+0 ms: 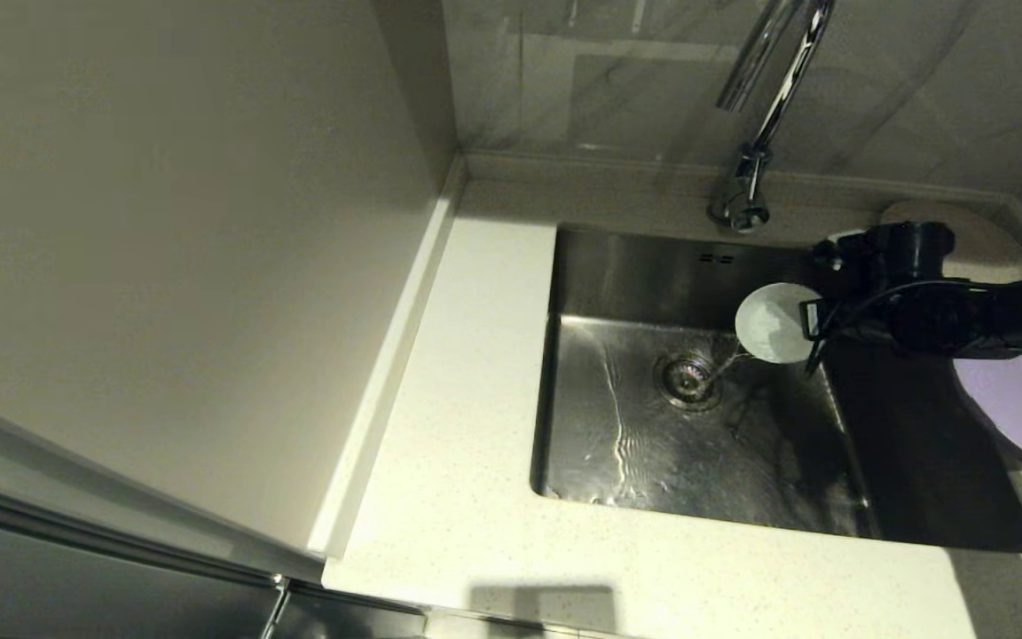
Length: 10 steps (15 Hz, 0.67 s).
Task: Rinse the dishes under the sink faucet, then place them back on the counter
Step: Put a bowl back to the table from the sink
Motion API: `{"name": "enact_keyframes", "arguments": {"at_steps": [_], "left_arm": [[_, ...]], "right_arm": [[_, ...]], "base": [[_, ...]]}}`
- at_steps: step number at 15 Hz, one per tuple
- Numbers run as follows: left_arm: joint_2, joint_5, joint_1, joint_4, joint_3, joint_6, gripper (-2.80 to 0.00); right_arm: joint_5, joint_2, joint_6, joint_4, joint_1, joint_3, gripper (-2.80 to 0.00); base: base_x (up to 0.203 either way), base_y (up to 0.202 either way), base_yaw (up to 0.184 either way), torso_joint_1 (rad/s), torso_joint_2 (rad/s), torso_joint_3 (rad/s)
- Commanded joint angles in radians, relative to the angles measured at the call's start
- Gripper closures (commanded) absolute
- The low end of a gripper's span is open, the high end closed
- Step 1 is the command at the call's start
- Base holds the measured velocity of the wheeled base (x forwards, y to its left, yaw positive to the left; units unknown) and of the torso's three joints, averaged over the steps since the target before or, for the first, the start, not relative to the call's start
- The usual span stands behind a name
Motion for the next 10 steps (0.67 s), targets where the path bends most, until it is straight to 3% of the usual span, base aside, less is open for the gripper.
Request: {"name": "enact_keyframes", "arguments": {"at_steps": [1,5,10], "left_arm": [[-0.003,0.000,0.000,0.000,0.000,0.000,0.00],[-0.003,0.000,0.000,0.000,0.000,0.001,0.00],[-0.003,0.000,0.000,0.000,0.000,0.000,0.00]], "right_arm": [[0.024,-0.099,-0.046,-0.159,-0.039,0.120,0.00],[0.073,-0.219,-0.064,-0.263,-0.080,0.204,0.00],[0.088,-0.298,-0.006,-0.606,-0.084,0.389,0.00]], "base": [[0.000,0.000,0.000,0.000,0.00,0.000],[0.000,0.000,0.000,0.000,0.00,0.000],[0.000,0.000,0.000,0.000,0.00,0.000]]}}
